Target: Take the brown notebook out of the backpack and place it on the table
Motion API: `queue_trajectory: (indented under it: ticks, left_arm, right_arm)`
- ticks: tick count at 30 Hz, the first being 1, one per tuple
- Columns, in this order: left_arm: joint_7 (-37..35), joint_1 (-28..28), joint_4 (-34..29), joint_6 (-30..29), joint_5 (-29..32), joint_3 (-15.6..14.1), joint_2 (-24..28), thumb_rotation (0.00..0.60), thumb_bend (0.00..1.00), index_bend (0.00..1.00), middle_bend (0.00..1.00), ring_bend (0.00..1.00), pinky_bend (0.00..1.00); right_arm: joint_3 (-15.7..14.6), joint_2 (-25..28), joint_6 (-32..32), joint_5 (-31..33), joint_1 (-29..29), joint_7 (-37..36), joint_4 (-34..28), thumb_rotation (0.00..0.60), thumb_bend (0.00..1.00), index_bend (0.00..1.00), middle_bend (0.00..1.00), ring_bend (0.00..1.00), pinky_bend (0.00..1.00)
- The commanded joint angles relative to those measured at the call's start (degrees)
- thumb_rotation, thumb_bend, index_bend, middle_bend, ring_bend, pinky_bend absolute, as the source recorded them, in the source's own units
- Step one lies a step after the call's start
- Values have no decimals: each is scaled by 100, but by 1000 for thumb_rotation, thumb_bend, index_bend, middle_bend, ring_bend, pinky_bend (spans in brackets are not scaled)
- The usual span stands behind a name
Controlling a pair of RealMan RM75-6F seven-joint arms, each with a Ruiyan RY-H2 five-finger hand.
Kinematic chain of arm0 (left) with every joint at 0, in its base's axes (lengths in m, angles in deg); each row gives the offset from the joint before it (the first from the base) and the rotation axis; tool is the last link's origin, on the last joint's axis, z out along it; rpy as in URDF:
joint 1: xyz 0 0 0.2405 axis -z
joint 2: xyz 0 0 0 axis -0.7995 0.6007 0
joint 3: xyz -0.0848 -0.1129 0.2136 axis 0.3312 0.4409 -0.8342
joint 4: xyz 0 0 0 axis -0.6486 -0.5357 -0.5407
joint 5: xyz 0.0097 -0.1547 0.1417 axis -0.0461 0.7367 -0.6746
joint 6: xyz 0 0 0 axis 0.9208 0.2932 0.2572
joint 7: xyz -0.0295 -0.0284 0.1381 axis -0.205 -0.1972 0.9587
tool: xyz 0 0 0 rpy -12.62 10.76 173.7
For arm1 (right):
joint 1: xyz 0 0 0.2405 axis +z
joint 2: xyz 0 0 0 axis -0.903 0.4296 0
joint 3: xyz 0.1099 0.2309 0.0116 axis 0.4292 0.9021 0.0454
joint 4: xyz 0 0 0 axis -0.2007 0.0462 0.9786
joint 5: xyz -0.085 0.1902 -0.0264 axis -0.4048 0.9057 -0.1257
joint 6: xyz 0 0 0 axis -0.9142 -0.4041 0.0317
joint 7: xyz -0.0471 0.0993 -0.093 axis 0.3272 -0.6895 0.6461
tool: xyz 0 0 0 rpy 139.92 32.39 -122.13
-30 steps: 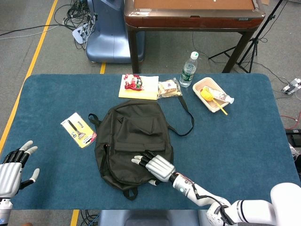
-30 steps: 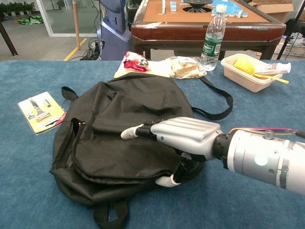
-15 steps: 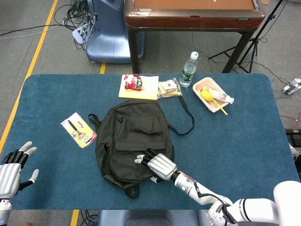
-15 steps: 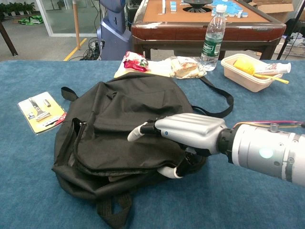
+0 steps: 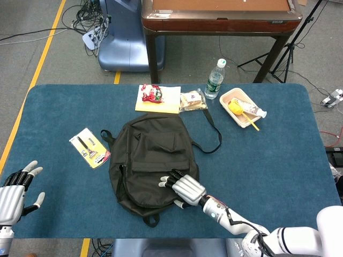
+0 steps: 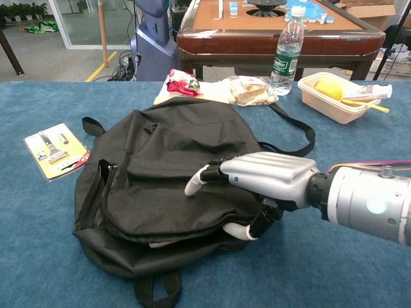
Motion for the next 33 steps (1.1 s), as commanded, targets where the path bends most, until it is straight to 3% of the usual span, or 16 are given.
queue_trajectory:
  ticks: [1,3,6,10,15,25,33]
  left_arm:
    - [3,11,-2,6,-4,8,6,600,313,194,125,149,142]
    - [-22,42,15,49,4,23,14,600,313,194,125,149,142]
    - [-126,145,77,170,-8,68,49,600,313,194,125,149,142]
    - [-325,376,218,253,-237,186,69,600,314,222,125,152,142]
    - [-890,731,661,195,-802,310,-132,600,313,300,228,234,177]
    - [-2250,1692,1594,264,-2289,81,-574,600,313,498,567,488,484]
    - [-3010,2626,2616,231,-3296,-152,-1453,600,313,528,615,535,541]
  right_arm:
    - [63,-59,-104,167,108,159,69,600,558,439,172,0,44]
    - [110,-85,-149,267,190,321,103,600,678,529,203,0,44]
    - [235,-136,-168,498,291,470,109,600,776,641,288,36,44]
    - [438,-296,138,639,225,269,110,600,842,677,347,89,44]
    - [657,-572,628,837,1,-148,228,600,860,677,342,93,44]
    - [1195,-962,1556,1125,-275,-419,348,600,881,677,306,93,44]
    - [1529,-1215,1856,1499,-310,-413,433,600,881,658,284,93,44]
